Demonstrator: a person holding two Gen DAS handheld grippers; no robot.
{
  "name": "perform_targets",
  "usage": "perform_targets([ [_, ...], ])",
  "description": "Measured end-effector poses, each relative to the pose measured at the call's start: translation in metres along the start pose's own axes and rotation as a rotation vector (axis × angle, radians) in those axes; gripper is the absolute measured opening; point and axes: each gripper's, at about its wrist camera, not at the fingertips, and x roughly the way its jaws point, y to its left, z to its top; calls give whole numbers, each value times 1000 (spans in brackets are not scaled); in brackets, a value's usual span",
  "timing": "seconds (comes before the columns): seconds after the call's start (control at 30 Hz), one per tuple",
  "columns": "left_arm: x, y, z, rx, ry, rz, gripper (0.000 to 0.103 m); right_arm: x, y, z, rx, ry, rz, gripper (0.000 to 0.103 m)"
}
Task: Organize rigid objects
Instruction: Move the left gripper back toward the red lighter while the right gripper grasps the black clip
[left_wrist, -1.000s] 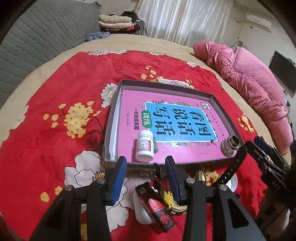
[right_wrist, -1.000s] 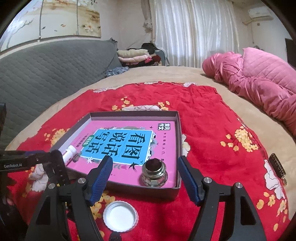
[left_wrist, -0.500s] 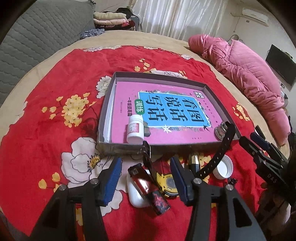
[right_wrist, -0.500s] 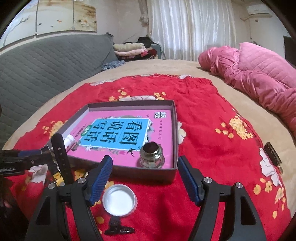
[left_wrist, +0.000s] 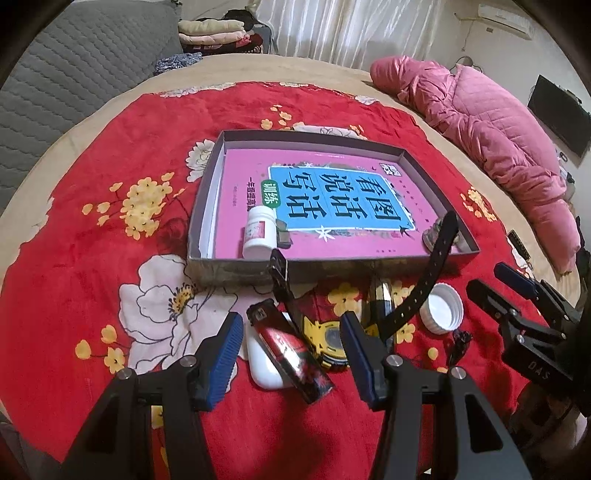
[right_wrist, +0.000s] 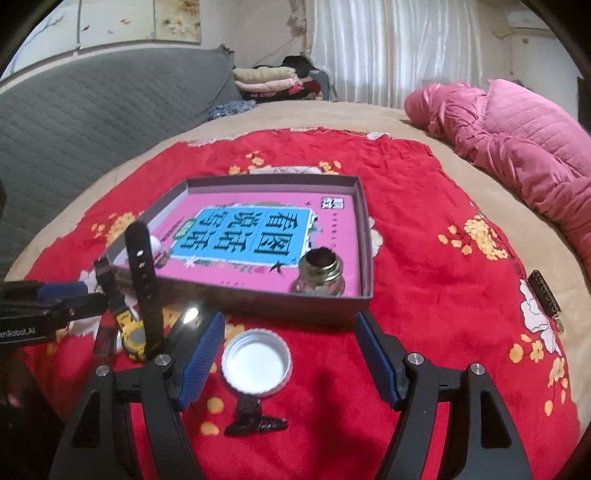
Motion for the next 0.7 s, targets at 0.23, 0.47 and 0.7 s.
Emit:
perform_targets([
  [0.23, 0, 2, -6, 4, 11, 3, 54, -7, -13, -4, 69, 15, -8, 74],
  [0.47, -6, 9, -8, -20, 18, 3, 54, -12, -19, -6, 98, 18, -31, 74],
  [0.7, -1, 7, -17, -10, 55, 2, 54, -15, -20, -7, 93, 26, -25, 74],
])
